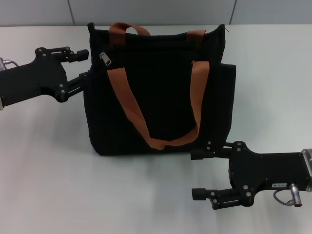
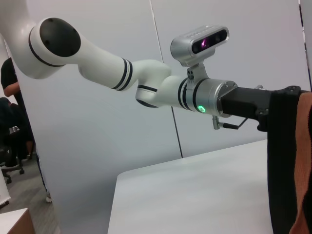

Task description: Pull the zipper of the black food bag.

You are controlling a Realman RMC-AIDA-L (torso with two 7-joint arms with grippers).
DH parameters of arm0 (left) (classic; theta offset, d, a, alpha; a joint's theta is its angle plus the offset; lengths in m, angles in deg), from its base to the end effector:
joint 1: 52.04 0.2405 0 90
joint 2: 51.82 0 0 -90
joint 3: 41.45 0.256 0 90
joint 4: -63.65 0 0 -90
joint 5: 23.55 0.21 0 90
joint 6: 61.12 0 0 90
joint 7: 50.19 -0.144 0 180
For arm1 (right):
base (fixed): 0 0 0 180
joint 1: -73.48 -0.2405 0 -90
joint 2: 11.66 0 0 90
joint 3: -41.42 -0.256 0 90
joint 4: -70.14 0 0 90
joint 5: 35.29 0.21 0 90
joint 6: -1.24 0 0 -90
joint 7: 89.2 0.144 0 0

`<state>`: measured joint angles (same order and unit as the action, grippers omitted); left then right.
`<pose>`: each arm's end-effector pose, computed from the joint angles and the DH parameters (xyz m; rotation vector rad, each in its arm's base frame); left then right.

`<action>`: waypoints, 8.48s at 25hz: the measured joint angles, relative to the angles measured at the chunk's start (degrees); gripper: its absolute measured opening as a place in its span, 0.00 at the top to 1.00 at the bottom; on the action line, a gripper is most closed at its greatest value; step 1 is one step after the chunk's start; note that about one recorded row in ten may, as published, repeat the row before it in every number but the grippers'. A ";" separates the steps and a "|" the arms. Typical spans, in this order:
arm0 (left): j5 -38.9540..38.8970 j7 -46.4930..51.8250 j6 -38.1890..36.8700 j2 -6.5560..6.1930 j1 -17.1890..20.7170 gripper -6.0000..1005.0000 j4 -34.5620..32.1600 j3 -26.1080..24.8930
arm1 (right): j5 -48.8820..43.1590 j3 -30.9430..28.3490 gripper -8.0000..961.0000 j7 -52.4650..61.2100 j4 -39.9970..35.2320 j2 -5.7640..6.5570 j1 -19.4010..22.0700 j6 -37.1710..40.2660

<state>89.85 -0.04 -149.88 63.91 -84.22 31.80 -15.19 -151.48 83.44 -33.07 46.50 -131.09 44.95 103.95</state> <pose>-0.2776 0.3481 0.0366 -2.4995 -0.0793 -0.6665 0.2588 0.2585 -0.0417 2.9687 -0.2938 -0.9710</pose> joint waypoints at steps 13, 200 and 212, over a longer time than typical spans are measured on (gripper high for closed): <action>-3.20 -1.81 -2.43 0.45 1.15 0.77 0.01 -0.05 | 8.00 0.11 0.16 1.93 0.11 0.00 -0.16 3.50; -9.61 -5.20 -7.88 1.98 2.52 0.97 0.19 -0.36 | 2.37 21.63 0.57 81.11 -20.04 0.19 -30.14 -21.45; -9.60 -4.01 -7.90 1.92 1.51 0.97 0.23 -0.08 | 2.88 23.64 0.58 81.06 -20.04 -0.01 -30.44 -22.99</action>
<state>80.25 -4.05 -157.78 65.82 -82.71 32.04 -15.27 -148.59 107.08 47.99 26.46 -131.11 14.51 80.96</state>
